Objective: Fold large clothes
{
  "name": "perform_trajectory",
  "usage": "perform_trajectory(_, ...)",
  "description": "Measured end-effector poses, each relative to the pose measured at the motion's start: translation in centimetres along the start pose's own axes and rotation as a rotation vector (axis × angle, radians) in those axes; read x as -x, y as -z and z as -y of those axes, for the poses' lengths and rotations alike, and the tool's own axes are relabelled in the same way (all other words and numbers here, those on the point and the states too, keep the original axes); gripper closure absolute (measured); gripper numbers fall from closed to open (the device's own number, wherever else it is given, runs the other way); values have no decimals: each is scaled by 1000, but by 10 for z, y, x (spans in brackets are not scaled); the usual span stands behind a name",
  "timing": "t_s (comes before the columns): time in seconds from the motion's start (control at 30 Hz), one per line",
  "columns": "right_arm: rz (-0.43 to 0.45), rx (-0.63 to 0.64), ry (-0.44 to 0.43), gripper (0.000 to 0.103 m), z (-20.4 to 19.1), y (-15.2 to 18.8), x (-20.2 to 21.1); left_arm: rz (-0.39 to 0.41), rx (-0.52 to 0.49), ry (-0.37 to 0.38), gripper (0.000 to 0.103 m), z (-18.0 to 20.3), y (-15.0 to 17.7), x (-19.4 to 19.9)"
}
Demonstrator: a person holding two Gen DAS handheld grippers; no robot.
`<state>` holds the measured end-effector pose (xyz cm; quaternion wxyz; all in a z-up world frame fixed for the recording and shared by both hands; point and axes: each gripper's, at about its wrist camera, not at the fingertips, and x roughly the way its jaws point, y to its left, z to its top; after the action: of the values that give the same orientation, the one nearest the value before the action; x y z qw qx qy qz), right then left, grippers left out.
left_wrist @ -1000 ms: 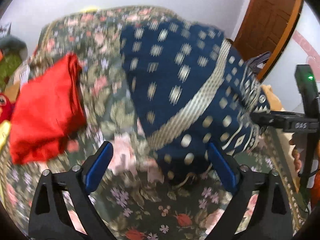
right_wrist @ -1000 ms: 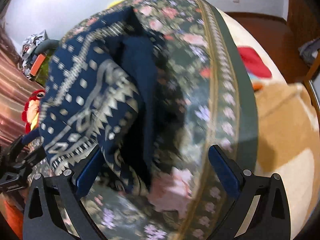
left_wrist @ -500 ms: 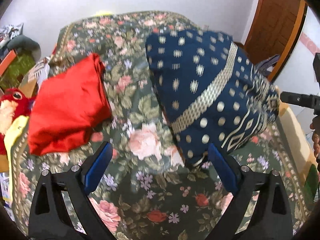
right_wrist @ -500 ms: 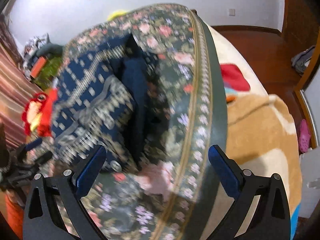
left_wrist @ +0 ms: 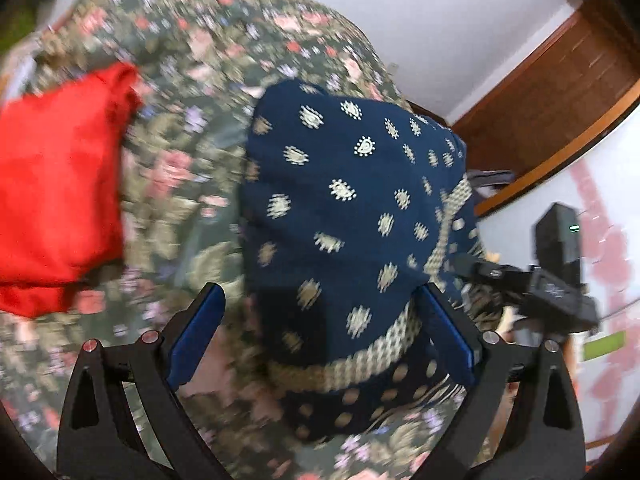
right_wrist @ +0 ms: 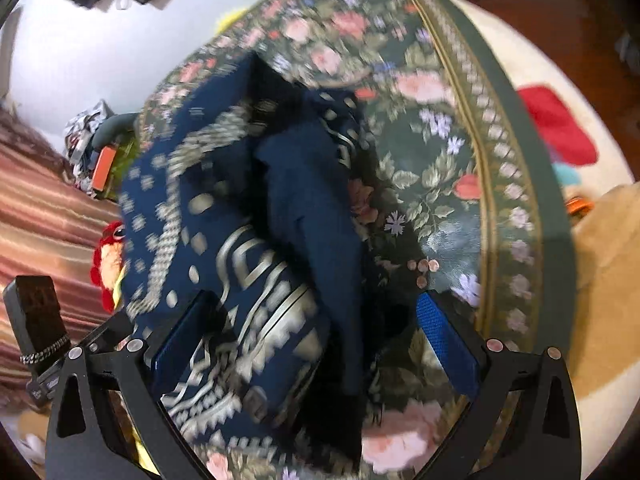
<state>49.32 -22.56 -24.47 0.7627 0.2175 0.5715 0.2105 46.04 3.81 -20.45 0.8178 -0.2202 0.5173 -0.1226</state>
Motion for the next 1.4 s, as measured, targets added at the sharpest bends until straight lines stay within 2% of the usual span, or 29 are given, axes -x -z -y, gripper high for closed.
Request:
perform_trajectory(0.13, -37, -59, -74, 1, 9, -9, -18, -30, 108, 105, 0, -17, -11, -24)
perform_trajectory(0.23, -55, -85, -130, 0, 13, -14, -27, -64, 195, 183, 0, -32, -14, -46)
perform_trajectory(0.3, -57, -98, -164, 1, 10, -16, -30, -58, 204, 199, 0, -33, -16, -51)
perform_trajectory(0.43, -55, -113, -161, 1, 5, -17, -30, -50, 181, 182, 0, -25, -18, -56)
perform_trajectory(0.53, -55, -119, -169, 14, 0, -15, -26, -73, 194, 205, 6, -20, -19, -59)
perform_trajectory(0.6, -54, -121, -182, 33, -3, -16, -24, -66, 185, 189, 15, -23, -20, -56)
perform_trajectory(0.7, -59, -96, -158, 53, -12, -14, -15, -64, 173, 172, 22, -19, -17, -48)
perform_trajectory(0.8, -67, -68, -131, 60, -28, -13, -7, -54, 162, 164, 25, -17, -14, -32)
perform_trajectory(0.93, -47, -11, -112, 62, -63, -12, 3, -10, 142, 143, 25, -14, -25, 2)
perform_trajectory(1.07, -26, 28, -160, 62, -100, -17, 5, 53, 118, 131, 25, -24, -33, 58)
perform_trajectory(1.1, -14, 67, -185, 62, -127, -22, 4, 73, 110, 125, 25, -29, -37, 72)
perform_trajectory(1.17, -9, 84, -193, 62, -138, -22, 2, 115, 96, 109, 25, -39, -44, 99)
perform_trajectory(1.2, -6, 123, -207, 62, -166, -27, -4, 134, 91, 100, 25, -45, -49, 112)
perform_trajectory(1.23, -6, 123, -207, 62, -166, -27, -4, 158, 87, 88, 25, -54, -54, 127)
perform_trajectory(1.4, 10, 200, -245, 62, -233, -36, -33, 221, 96, 45, 25, -101, -73, 180)
